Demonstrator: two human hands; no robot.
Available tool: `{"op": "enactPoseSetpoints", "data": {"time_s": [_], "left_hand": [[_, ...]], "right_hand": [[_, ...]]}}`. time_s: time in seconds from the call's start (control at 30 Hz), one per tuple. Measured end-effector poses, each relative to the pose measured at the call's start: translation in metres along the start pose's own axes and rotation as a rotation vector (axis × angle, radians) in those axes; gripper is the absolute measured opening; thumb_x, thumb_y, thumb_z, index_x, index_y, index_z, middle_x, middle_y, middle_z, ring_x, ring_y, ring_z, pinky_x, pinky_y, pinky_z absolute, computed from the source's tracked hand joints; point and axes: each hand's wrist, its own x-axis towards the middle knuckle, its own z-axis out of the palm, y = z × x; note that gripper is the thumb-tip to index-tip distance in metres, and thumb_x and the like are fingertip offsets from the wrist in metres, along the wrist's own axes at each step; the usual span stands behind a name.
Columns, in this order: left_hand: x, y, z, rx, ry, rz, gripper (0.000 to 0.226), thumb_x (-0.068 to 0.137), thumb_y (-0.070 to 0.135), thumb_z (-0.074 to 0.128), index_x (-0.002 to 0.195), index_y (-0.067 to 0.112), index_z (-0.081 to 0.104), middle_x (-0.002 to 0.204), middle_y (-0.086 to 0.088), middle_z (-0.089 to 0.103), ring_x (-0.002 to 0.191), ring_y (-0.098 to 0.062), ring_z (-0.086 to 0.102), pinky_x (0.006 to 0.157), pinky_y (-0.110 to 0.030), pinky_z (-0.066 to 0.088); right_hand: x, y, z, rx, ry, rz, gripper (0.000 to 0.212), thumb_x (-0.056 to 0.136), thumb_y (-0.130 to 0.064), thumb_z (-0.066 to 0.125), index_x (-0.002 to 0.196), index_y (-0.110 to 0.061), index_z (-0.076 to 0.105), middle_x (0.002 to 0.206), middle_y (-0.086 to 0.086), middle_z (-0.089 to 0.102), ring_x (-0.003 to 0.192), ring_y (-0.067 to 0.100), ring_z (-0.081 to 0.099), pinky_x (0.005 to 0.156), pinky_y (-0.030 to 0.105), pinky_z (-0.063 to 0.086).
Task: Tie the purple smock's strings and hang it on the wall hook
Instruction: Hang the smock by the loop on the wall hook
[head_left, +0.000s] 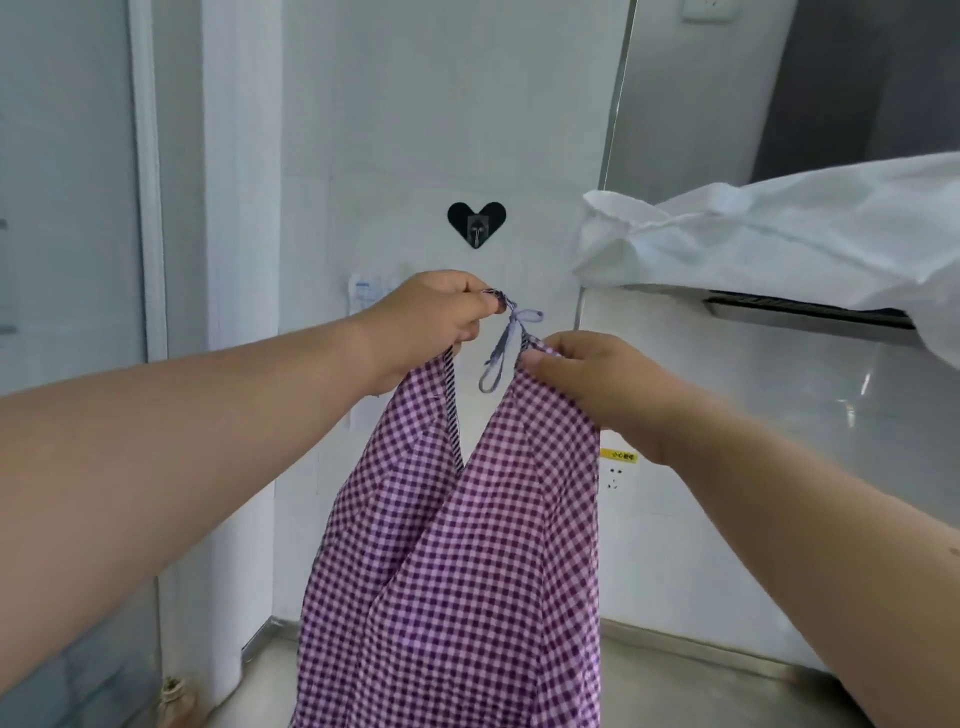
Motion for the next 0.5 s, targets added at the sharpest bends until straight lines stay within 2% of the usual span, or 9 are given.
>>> {"op": "enactPoseSetpoints", "data": {"time_s": [0.1,0.17,0.23,0.33,0.4,0.5], "left_hand": [[0.007,0.005,0.001,0.032,0.032,0.007,0.016,0.100,0.029,0.062,0.101,0.017,0.073,0.062,0.007,0.050,0.059,-0.010,0.043,0.070,-0.031,0.038],[0.014,0.007,0.003,0.039,0.044,0.018,0.013,0.099,0.030,0.063,0.093,0.022,0.072,0.060,0.010,0.051,0.057,-0.007,0.044,0.069,-0.029,0.039],[0.021,0.008,0.005,0.045,0.064,0.026,0.013,0.098,0.032,0.065,0.090,0.023,0.071,0.057,0.013,0.052,0.056,-0.006,0.045,0.066,-0.029,0.039],[0.032,0.012,0.007,0.078,0.110,0.045,0.014,0.098,0.035,0.067,0.093,0.023,0.071,0.059,0.013,0.051,0.059,-0.007,0.046,0.067,-0.029,0.040],[0.038,0.015,0.007,0.104,0.141,0.052,0.017,0.098,0.038,0.066,0.097,0.023,0.072,0.064,0.010,0.050,0.058,-0.006,0.046,0.065,-0.028,0.039],[0.046,0.019,0.008,0.124,0.166,0.029,0.027,0.101,0.043,0.059,0.105,0.022,0.075,0.065,0.008,0.047,0.055,-0.008,0.041,0.060,-0.026,0.037]], "right_hand": [[0.009,-0.004,0.004,-0.010,0.024,-0.014,0.038,0.096,-0.059,0.061,0.113,-0.027,0.072,0.107,-0.004,0.076,0.100,0.017,0.072,0.096,0.042,0.058],[0.015,-0.004,0.003,0.002,0.088,-0.052,0.034,0.098,-0.057,0.060,0.108,-0.029,0.076,0.105,-0.006,0.076,0.100,0.013,0.070,0.098,0.041,0.056],[0.022,-0.005,0.002,0.049,0.133,-0.079,0.029,0.099,-0.052,0.061,0.097,-0.030,0.079,0.100,0.001,0.078,0.091,0.011,0.070,0.091,0.039,0.058],[0.034,-0.005,-0.003,0.099,0.217,-0.119,0.030,0.101,-0.048,0.061,0.090,-0.026,0.078,0.098,0.015,0.077,0.074,0.020,0.063,0.070,0.039,0.055],[0.045,-0.005,-0.009,0.088,0.282,-0.149,0.028,0.102,-0.046,0.059,0.096,-0.024,0.075,0.092,0.010,0.075,0.071,0.018,0.061,0.064,0.031,0.050],[0.065,0.000,-0.019,0.099,0.322,-0.172,0.024,0.102,-0.047,0.056,0.103,-0.026,0.068,0.089,-0.012,0.067,0.072,0.008,0.061,0.061,0.024,0.051]]}}
